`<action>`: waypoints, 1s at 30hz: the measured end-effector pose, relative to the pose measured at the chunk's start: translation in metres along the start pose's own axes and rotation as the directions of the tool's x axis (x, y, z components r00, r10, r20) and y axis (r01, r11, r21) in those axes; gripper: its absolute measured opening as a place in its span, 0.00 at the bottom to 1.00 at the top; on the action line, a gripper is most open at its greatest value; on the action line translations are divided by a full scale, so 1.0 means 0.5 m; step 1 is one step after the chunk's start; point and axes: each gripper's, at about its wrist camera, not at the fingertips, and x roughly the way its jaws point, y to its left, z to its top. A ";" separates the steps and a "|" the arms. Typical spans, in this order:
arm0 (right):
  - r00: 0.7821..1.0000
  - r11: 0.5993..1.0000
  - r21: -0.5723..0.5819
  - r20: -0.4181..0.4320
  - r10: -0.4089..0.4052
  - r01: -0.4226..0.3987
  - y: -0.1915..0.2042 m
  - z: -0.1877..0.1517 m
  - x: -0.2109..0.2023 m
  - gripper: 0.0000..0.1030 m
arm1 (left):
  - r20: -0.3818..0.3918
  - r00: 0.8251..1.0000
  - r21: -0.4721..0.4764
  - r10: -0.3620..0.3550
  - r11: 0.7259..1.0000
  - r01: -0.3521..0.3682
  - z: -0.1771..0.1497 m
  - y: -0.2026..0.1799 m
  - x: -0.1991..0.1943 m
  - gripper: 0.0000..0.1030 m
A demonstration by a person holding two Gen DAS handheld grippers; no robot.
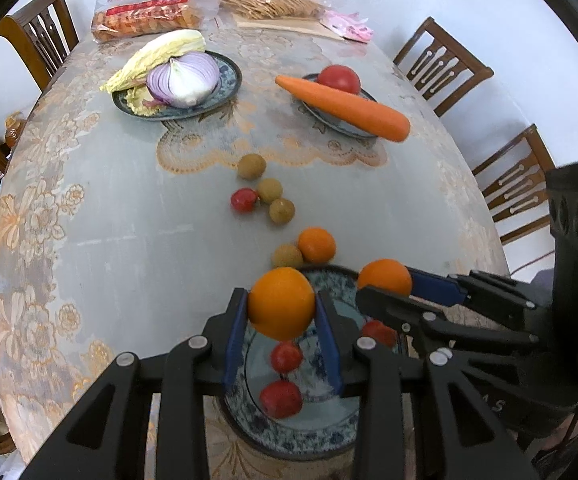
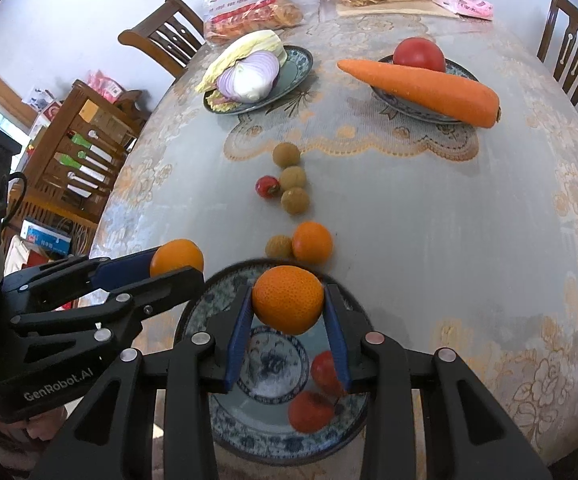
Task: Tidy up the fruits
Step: 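Carry both oranges over the blue-and-white plate with both tools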
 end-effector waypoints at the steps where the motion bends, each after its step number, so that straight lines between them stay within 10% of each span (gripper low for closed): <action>1: 1.000 1.000 -0.001 0.000 0.000 0.000 0.001 -0.005 -0.003 0.35 | -0.003 1.000 0.003 -0.001 1.000 0.001 -0.005 -0.001 0.000 0.34; 30: 0.996 0.999 0.046 -0.088 -0.004 0.008 0.007 -0.130 -0.034 0.35 | -0.105 0.994 0.145 -0.013 0.989 0.028 -0.116 -0.042 -0.001 0.34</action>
